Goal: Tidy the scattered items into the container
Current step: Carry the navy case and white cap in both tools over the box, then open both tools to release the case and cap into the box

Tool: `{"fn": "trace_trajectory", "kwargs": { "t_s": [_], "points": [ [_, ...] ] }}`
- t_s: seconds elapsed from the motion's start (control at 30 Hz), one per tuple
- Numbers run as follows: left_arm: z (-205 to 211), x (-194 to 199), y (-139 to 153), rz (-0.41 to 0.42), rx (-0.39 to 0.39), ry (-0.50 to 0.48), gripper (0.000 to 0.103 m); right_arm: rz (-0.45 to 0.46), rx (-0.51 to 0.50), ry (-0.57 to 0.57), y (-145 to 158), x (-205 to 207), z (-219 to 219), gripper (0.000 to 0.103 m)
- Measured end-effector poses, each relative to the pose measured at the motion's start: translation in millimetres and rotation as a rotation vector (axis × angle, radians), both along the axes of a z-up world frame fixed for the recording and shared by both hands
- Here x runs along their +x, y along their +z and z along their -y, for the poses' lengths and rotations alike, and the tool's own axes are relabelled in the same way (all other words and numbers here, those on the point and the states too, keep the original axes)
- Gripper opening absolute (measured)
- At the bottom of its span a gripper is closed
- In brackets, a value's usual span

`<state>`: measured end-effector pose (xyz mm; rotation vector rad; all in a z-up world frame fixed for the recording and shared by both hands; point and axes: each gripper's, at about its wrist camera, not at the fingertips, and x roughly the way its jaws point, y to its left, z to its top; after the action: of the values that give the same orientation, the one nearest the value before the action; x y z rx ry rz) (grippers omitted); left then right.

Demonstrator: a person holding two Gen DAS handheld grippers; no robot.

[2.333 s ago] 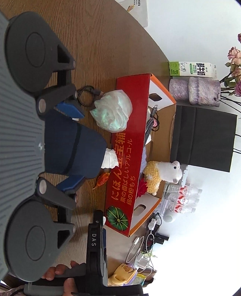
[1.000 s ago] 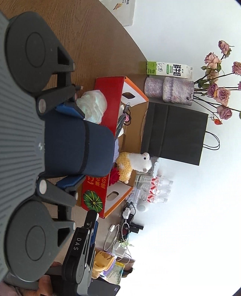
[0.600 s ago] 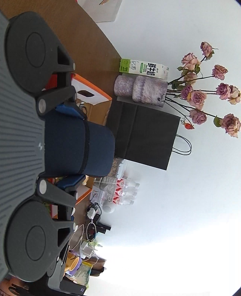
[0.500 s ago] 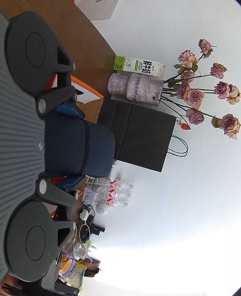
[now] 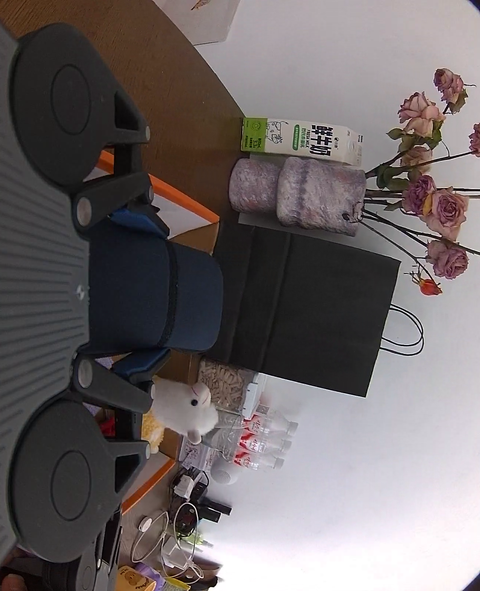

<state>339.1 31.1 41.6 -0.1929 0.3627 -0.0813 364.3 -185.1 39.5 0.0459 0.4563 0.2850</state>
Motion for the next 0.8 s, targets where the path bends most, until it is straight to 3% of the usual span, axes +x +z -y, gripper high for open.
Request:
{"fn": "trace_trajectory", "kwargs": {
  "t_s": [0.13,0.17,0.2,0.23,0.27,0.33,0.47,0.8],
  "points": [
    [2.6,-6.6,-1.6,0.007,0.016,-0.004,0.066,0.021,-0.014,0.003,-1.2,-10.0,-3.0,0.028],
    [3.7,-9.1,-2.4,0.017,0.025,0.002,0.068,0.024,-0.011,0.007,-1.6,-12.4,-2.6,0.038],
    [5.0,-11.1,-2.4,0.025,0.04,0.019,0.076,0.021,-0.003,0.011,-2.1,-14.4,-1.8,0.048],
    [6.4,-13.8,-2.1,0.037,0.057,0.038,0.094,0.022,0.008,0.009,-2.3,-17.0,-0.6,0.073],
    [7.6,-17.2,-1.1,0.059,0.069,0.057,0.103,0.028,0.017,0.009,-2.4,-19.6,0.5,0.09],
    [7.9,-25.8,0.3,0.118,0.069,0.072,0.103,0.053,0.023,0.004,-1.0,-25.9,1.9,0.094],
    [7.6,-31.1,1.4,0.134,0.065,0.074,0.103,0.07,0.014,-0.004,0.7,-31.5,0.0,0.102],
    [-3.0,-34.0,0.6,0.112,0.021,0.106,0.103,0.082,-0.009,-0.002,-0.9,-35.9,-5.8,0.103]
  ]
}}
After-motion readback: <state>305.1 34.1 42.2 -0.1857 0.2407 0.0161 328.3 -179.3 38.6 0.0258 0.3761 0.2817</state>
